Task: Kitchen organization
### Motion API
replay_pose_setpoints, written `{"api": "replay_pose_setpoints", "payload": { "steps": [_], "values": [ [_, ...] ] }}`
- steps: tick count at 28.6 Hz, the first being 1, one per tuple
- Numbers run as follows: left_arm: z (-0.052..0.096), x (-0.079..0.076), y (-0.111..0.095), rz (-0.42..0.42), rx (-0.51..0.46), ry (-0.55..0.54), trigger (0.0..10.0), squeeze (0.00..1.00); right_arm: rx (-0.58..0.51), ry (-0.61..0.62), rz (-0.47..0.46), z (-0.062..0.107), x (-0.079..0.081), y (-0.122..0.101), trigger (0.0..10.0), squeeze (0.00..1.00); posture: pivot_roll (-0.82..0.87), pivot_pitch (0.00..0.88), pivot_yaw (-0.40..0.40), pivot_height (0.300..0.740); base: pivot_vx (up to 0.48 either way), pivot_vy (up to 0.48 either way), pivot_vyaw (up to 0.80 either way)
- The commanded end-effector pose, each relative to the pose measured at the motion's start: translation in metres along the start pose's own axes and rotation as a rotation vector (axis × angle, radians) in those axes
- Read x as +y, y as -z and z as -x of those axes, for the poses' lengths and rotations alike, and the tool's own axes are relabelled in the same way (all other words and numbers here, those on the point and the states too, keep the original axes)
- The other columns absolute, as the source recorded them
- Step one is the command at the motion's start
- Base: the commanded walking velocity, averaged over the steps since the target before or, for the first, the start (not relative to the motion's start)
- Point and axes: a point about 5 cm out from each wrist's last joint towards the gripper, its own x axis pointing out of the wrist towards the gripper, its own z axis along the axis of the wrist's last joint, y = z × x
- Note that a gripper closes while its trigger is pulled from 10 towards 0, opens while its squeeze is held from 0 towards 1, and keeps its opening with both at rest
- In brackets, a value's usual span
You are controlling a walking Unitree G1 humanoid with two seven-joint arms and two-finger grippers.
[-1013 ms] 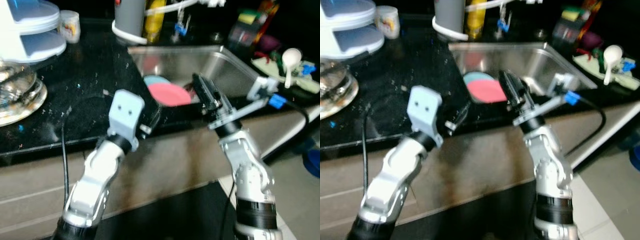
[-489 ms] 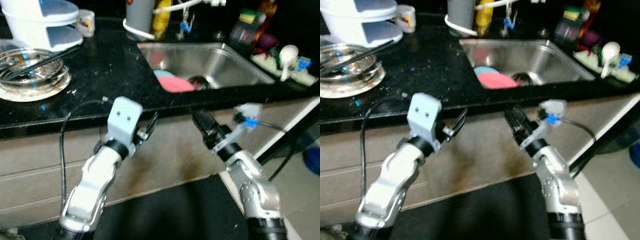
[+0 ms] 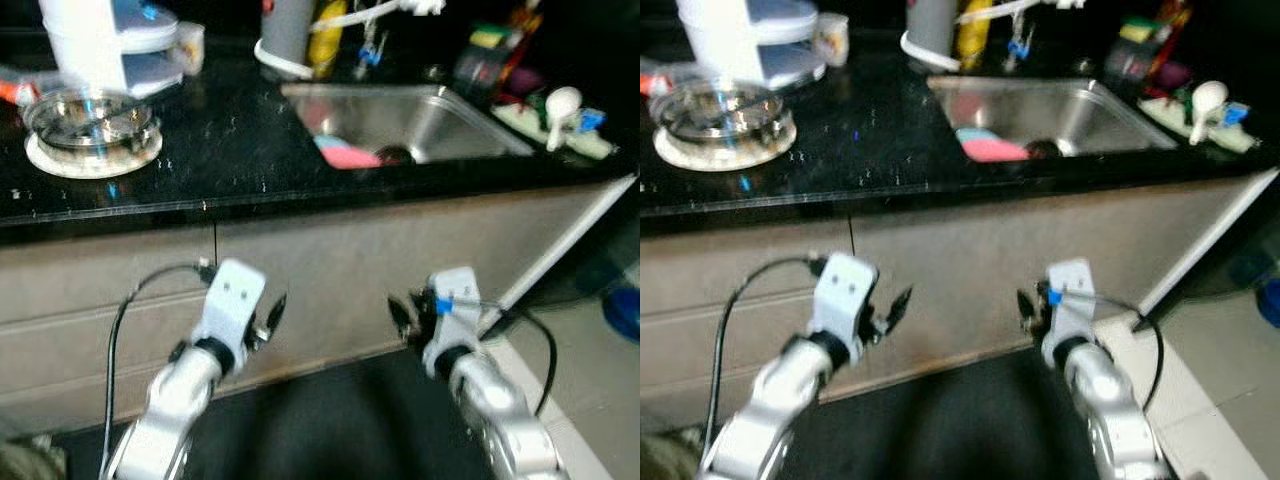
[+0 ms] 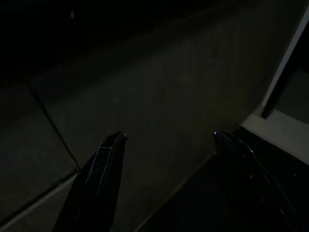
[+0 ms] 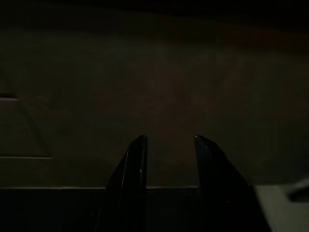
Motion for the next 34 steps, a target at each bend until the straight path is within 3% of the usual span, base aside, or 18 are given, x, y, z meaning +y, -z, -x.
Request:
{"api": "replay_pose_setpoints", "payload": {
  "steps": [1,5,10,19,24,28,34],
  "values": [
    [0.0,-0.006,0.007,0.031,0.035,0.017,10.0,0.0,0.024,0.041,0.026,0.006,-0.005,0.005,10.0,0.0,0.11,0.061,-0.154,0.74,0.0,0.0,0.0],
    [0.005,-0.005,0.016,0.079,0.083,0.022,10.0,0.0,0.057,0.144,0.053,0.023,-0.009,0.014,10.0,0.0,0.1,0.068,-0.153,0.74,0.0,0.0,0.0],
    [0.008,-0.005,0.024,0.11,0.128,0.033,10.0,0.0,0.069,0.191,0.026,0.031,-0.01,0.017,10.0,0.0,0.09,0.069,-0.153,0.74,0.0,0.0,0.0],
    [0.021,-0.011,0.027,0.228,0.152,0.073,10.0,0.0,0.062,0.184,-0.114,0.049,0.005,0.017,10.0,0.0,0.06,0.083,-0.152,0.74,0.0,0.0,0.0],
    [0.019,-0.01,0.027,0.269,0.121,0.034,10.0,0.0,0.027,0.165,-0.11,0.043,0.007,0.018,10.0,0.0,0.03,0.078,-0.148,0.74,0.0,0.0,0.0],
    [0.014,-0.003,0.031,0.401,0.087,0.03,10.0,0.0,0.009,0.164,-0.134,0.04,0.007,0.017,10.0,0.0,0.01,0.073,-0.124,0.74,0.0,0.0,0.0],
    [0.012,0.0,0.033,0.475,0.095,0.037,10.0,0.0,-0.011,0.149,-0.141,0.035,0.011,0.015,10.0,0.0,0.01,0.069,-0.112,0.74,0.0,0.0,0.0]
  ]
}}
